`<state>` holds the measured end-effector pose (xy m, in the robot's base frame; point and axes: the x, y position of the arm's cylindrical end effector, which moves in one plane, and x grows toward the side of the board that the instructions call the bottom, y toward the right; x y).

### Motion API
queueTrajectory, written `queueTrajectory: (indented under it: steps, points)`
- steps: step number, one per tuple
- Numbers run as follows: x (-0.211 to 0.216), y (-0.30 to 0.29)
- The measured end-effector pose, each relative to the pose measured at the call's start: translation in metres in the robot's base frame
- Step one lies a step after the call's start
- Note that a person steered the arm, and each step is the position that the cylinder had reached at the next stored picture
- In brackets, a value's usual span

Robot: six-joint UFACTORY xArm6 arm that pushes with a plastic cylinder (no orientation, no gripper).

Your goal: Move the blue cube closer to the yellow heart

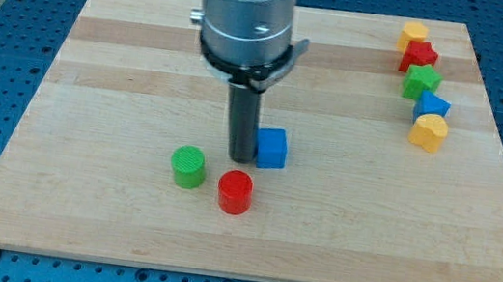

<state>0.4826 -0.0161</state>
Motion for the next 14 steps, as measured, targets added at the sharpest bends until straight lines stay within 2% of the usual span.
queueTrajectory:
  steps: [4,6,7,9,11,14]
  points:
    - [-0.017,0.087]
    - [-0.030,0.083]
    - [-0.038,0.100]
    - [-0.030,0.136]
    - [-0.006,0.132]
    - [-0.001,0.167]
